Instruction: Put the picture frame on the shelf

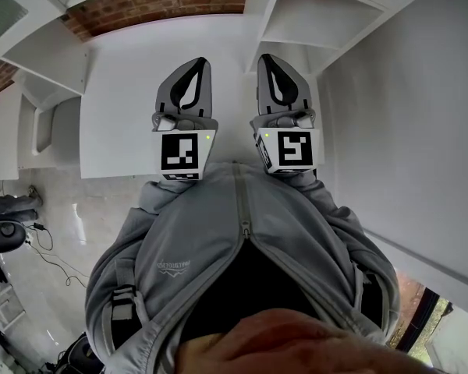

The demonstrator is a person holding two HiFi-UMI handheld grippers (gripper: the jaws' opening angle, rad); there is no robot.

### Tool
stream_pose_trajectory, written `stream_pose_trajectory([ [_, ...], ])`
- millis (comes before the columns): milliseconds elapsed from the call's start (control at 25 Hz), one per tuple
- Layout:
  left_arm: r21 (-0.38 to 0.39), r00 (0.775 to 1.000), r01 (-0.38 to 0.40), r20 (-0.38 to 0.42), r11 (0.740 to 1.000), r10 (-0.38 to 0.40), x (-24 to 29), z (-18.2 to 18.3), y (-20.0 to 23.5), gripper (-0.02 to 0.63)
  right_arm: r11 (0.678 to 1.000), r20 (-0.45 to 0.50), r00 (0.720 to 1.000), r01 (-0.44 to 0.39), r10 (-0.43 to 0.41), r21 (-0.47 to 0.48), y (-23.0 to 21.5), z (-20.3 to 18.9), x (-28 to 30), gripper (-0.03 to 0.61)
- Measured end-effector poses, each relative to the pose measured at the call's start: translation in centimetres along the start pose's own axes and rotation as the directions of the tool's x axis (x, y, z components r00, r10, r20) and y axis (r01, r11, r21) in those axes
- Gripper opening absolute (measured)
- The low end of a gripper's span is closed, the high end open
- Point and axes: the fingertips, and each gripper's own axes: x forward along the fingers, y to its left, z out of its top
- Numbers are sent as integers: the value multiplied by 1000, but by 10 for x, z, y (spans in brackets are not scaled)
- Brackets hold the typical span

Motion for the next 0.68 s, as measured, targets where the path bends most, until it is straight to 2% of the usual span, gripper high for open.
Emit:
stream_pose_trajectory([
  [680,-26,1000,11,-8,1000,-11,1,-4,-3,8,999,-3,1000,-28,28,19,4,-2,4,27],
])
